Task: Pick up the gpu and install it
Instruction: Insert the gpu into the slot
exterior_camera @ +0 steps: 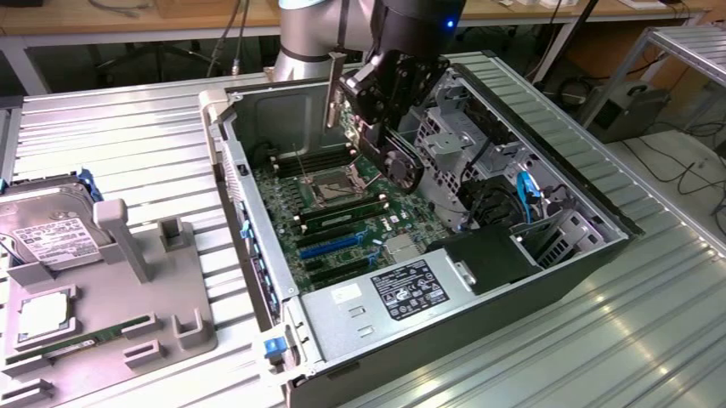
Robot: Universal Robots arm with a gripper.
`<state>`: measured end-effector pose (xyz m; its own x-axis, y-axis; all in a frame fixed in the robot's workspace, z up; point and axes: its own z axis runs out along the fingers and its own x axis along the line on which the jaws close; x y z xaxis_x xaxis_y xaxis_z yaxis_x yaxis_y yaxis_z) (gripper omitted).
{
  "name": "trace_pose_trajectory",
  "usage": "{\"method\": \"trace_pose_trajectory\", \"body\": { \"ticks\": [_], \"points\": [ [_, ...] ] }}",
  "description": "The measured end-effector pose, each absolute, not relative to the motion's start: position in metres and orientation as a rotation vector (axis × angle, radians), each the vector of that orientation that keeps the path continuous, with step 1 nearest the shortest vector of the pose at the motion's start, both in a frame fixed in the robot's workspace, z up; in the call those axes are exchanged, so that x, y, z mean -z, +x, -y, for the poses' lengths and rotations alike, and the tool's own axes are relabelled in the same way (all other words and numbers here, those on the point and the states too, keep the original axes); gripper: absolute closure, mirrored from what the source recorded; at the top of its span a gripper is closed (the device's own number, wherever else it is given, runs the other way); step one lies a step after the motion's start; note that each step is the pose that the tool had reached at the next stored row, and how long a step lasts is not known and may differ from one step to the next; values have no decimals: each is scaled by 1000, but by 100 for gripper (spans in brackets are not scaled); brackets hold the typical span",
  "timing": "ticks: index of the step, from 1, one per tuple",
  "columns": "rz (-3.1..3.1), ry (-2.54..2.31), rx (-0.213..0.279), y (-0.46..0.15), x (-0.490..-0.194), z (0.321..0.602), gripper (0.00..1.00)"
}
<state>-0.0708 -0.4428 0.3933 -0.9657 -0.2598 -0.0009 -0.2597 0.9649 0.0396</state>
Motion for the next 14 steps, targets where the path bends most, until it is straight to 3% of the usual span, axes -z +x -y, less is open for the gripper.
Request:
{"method": "trace_pose_trajectory", "body": {
  "ticks": [14],
  "points": [
    [3017, 867, 58, -71, -385, 443, 74]
  ]
}}
